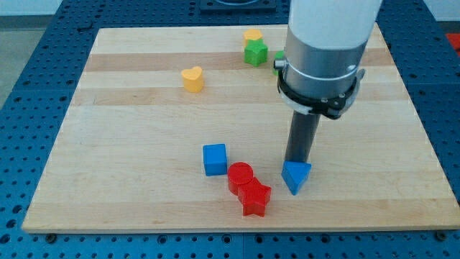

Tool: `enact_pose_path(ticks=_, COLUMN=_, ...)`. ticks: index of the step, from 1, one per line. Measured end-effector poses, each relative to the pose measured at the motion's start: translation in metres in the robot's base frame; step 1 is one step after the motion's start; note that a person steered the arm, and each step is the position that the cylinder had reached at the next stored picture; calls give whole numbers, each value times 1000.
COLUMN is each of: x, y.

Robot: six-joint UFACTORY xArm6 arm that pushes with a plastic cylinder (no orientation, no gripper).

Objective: Slide the blue cube down a bit

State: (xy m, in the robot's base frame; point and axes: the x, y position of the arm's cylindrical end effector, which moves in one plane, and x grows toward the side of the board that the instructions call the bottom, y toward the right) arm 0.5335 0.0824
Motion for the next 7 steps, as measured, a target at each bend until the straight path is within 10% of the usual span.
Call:
enact_pose_path(ticks=3, x=32, y=1)
enact_pose_path(ticks=7, x=-47, y=-81)
